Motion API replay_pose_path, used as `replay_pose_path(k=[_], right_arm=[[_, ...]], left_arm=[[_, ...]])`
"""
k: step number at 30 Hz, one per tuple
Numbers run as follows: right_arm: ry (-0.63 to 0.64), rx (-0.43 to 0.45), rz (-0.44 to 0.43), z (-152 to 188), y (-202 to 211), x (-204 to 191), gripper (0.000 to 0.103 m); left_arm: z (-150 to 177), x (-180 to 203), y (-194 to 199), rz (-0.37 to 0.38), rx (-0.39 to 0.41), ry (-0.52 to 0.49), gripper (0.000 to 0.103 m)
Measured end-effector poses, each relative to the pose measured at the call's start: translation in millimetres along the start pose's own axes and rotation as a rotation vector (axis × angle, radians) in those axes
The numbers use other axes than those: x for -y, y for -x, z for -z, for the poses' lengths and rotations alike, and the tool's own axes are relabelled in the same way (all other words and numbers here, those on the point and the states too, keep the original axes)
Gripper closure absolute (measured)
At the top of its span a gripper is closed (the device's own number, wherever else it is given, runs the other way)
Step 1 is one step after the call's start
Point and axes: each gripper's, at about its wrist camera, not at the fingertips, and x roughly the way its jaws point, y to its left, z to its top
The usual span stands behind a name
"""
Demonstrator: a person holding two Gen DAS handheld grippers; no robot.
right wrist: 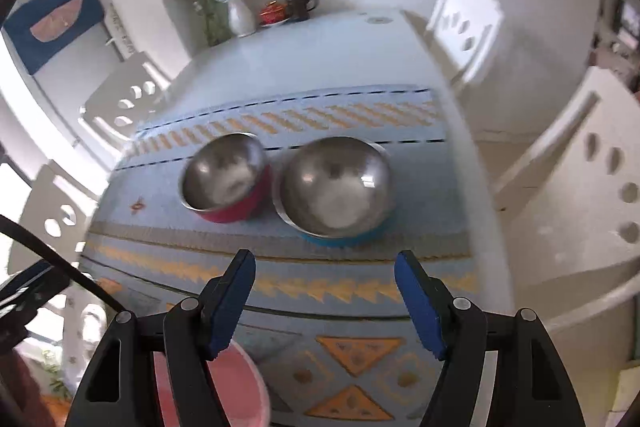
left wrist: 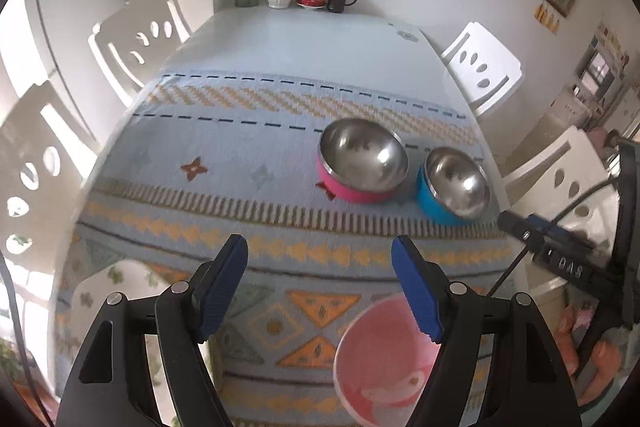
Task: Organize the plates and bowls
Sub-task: 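Reach the left gripper toward the pink-bottomed steel bowl, then close the left gripper on the rim of the pink-bottomed steel bowl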
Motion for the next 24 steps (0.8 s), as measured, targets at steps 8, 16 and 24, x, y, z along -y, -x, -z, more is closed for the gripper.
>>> replay_pose_path(k=[8,16,24], right_arm=[[0.025,-0.027,-0.103,-58.3,-34.4,-18.9,0.033],[0.092,-0.113,-0.086,-98.2,-91.1,-26.8,0.033],[0.137,-0.225,-0.106,-115.5,-150.9,-40.0,0.05]], left_arm=[[-42.4,-12.5,-63.7,0.144,-0.065,0.168,0.03],[-56.7,-25.7,-134.6,0.205,-0.166,0.265,0.035],[-59.3,-46.1,-177.5,0.23,-0.233,0.399,0.056]])
